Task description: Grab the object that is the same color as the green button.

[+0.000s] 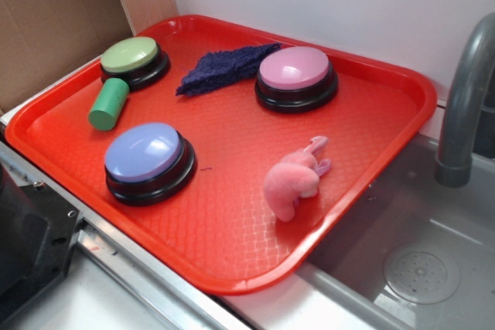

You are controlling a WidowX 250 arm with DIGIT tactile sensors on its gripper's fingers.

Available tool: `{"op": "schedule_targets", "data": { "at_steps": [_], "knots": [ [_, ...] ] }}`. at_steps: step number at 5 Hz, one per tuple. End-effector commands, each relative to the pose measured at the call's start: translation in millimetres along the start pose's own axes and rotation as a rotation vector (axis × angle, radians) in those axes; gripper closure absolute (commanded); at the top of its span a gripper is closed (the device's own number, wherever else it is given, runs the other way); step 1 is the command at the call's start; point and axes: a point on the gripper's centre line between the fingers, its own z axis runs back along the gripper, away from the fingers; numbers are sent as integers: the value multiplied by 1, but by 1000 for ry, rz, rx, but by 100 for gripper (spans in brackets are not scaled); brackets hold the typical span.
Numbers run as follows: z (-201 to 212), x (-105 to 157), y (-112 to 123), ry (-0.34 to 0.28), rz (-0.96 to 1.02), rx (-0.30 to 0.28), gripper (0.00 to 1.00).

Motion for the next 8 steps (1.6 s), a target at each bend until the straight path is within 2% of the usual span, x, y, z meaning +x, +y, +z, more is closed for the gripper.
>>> {"op": "schedule_targets", "data": {
  "at_steps": [1,2,3,4,5,6,7,8],
  "knots": [
    [0,0,0,0,0,0,0],
    [-9,3,17,-43,119,-35,0],
    [-24,7,35,-80,269,-15,0],
    [-44,17,62,-80,401,-23,0],
    [-72,26,85,-104,583,26,0],
    [-94,33,97,-147,709,28,0],
    [-138,49,106,-163,776,10,0],
    [-169,54,117,-171,828,86,0]
  ]
}}
